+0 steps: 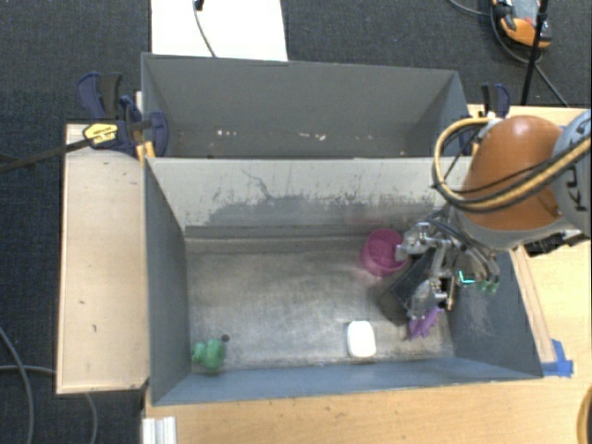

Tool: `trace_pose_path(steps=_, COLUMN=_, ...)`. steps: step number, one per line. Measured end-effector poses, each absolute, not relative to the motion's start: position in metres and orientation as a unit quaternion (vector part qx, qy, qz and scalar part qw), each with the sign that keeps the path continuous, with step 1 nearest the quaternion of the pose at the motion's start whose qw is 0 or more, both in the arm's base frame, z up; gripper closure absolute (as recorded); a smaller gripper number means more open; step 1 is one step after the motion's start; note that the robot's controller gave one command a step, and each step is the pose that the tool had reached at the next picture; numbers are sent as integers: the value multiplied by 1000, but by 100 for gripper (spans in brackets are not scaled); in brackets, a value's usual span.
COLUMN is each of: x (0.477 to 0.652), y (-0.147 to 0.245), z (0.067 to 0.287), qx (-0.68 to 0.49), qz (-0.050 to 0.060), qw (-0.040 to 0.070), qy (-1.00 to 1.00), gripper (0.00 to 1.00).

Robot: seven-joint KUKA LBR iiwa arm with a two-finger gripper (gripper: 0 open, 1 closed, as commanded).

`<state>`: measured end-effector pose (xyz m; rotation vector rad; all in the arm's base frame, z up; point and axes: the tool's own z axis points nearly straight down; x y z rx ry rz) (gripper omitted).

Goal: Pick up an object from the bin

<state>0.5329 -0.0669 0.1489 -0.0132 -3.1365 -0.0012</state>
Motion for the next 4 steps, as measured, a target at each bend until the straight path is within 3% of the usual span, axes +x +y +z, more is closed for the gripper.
trace_pose_path(steps=1, x=535, y=-67, z=153, qx=-3, qz=0, qw=-1, qy=-1000, gripper=0)
trace_pose_path(steps=2, x=541, y=-61, z=114, qx=-19, qz=0, qw=-6, qy=-1000, gripper=0)
trace_pose_path(steps=3, x=547, y=-71, z=69, qx=-62, qz=-9, qw=18, qy=-998, gripper=100)
trace_pose_path(steps=4, x=547, y=-71, z=69, qx=-61, qz=-9, qw=18, qy=-998, gripper=100)
